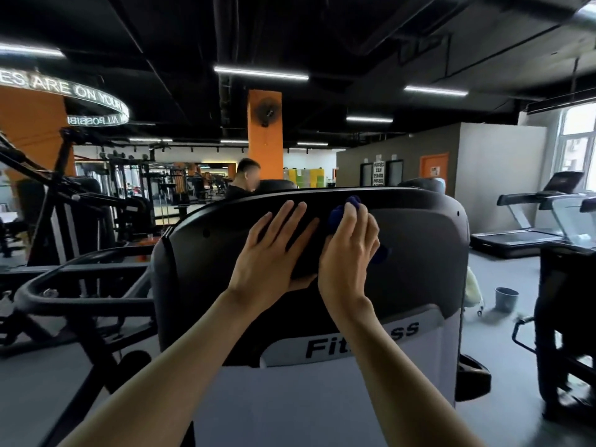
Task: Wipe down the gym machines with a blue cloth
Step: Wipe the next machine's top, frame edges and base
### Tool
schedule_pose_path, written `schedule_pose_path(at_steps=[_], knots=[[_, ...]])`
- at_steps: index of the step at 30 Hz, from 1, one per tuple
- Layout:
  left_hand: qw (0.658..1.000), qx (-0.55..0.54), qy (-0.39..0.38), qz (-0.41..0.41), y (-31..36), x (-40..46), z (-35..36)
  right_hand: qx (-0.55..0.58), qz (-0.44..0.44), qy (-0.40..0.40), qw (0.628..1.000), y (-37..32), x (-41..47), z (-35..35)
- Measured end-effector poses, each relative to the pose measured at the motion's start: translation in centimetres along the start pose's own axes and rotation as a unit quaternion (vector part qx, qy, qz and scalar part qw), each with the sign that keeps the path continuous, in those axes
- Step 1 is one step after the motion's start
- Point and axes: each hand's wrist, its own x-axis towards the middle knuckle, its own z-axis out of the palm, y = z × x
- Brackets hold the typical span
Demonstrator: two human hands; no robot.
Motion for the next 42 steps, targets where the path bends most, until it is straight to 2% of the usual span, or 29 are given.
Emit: schedule_pose_path(at_steps=[4,7,12,16,20,23,25,28,30,33,35,40,42], knots=[[1.0,-0.002,-0.001,0.005,-0.5,-0.2,-0.2,0.001,0.065,-0.006,0.998,-1.5,1.2,0.6],[1.0,0.0,-0.008,0.005,-0.5,-0.2,-0.1,-0.014,0.068,-0.024,0.997,-1.9,1.6,0.0],[1.0,0.0,-0.03,-0.001,0.1,-0.3,0.2,-0.042,-0.035,-0.051,0.997,1.5,4.1,-2.1],[0.999,0.014,-0.033,-0.004,0.3,-0.3,0.6,-0.095,-0.062,-0.05,0.992,1.0,1.8,-1.4],[1.0,-0.003,-0.023,0.001,-0.5,-0.6,0.3,-0.03,-0.123,-0.127,0.984,0.3,-3.0,-1.1],[0.999,-0.017,-0.011,-0.033,-1.4,-1.8,0.5,-0.014,-0.18,-0.151,0.972,0.5,-2.0,-1.7],[0.999,-0.012,-0.012,-0.051,-2.1,-2.5,0.8,-0.026,-0.163,-0.138,0.977,-0.1,0.8,-1.5],[0.998,-0.012,-0.025,-0.065,-2.4,-3.6,1.0,-0.026,-0.08,-0.121,0.989,-2.8,1.9,-0.7],[0.996,-0.01,-0.025,-0.088,-2.2,-4.5,1.1,-0.029,-0.142,-0.148,0.978,-4.1,-0.5,-0.3],[0.993,0.005,-0.041,-0.107,-2.5,-6.6,1.0,-0.058,-0.304,-0.206,0.928,-2.7,-3.0,-1.1],[0.993,0.003,-0.055,-0.106,-3.2,-7.8,0.7,-0.084,-0.339,-0.199,0.916,-1.8,-1.6,-1.4],[0.982,-0.026,-0.087,-0.167,-5.6,-10.2,0.3,-0.076,-0.133,-0.138,0.978,-7.4,0.2,0.2],[0.981,-0.048,-0.077,-0.17,-6.5,-11.4,0.6,-0.081,-0.164,-0.14,0.973,-9.8,-1.3,1.2]])
